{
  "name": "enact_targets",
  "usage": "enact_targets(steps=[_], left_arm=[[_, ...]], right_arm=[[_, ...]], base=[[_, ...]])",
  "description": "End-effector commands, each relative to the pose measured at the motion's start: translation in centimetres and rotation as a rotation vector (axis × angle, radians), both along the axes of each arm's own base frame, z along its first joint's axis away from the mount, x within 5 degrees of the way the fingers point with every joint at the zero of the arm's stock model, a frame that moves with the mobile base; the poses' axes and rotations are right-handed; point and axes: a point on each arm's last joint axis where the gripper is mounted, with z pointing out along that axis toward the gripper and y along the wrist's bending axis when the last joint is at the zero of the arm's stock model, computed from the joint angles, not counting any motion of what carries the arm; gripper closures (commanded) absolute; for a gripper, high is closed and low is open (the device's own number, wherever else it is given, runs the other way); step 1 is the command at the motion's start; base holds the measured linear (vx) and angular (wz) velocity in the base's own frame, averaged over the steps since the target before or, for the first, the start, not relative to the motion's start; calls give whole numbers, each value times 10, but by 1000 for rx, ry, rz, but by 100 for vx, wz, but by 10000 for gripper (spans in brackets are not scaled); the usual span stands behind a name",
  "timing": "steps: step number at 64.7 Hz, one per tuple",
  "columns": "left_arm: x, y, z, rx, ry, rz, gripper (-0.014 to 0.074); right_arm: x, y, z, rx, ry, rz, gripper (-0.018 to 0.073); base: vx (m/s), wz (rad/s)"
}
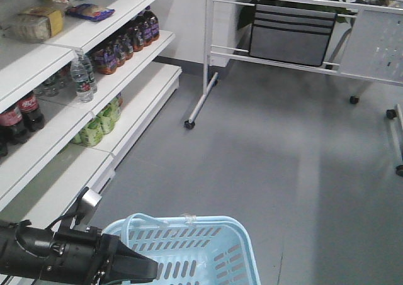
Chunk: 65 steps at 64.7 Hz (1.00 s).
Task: Place coke in basket with both arms
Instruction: 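Turn the base away from the shelf holding the basket in left gripper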
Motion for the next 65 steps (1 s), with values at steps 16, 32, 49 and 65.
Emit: enact_targets(steps=[16, 32, 49, 65], left_arm=[[1, -5, 21, -125, -47, -14, 603], [1, -5, 21, -125, -47, -14, 603], [1, -5, 21, -125, -47, -14, 603], [1, -5, 21, -125, -47, -14, 603]], right_arm=[[-1, 0, 4, -9, -77, -3, 568], [-1, 0, 4, -9, -77, -3, 568], [-1, 0, 4, -9, -78, -2, 568], [-1, 0, 4, -9, -77, -3, 568]], base=[[0, -36], [1, -31], [2, -32], [3, -34]])
